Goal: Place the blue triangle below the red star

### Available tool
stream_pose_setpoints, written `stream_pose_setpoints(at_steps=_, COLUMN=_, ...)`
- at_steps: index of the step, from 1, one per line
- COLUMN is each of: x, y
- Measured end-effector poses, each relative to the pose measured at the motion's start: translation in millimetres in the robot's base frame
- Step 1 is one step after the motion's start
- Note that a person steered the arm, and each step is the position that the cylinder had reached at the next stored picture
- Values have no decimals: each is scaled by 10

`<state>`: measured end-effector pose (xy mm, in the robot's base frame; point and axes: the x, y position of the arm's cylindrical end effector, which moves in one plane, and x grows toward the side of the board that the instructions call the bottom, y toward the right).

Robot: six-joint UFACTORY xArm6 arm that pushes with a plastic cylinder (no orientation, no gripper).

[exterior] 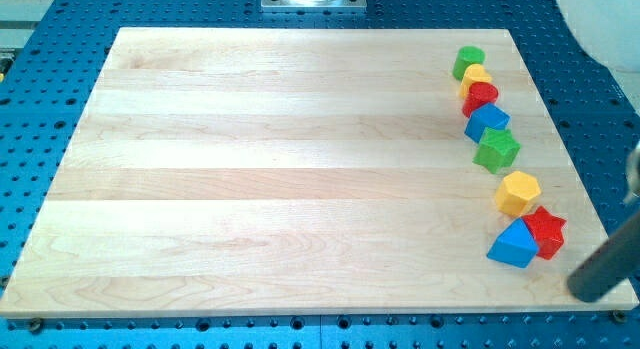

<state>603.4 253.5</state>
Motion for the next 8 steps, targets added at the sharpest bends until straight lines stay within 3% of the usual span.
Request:
stream_pose_setpoints(at_steps=1, x=-285, y=-93)
stream_pose_setpoints(at_steps=8, x=-268, y=-154)
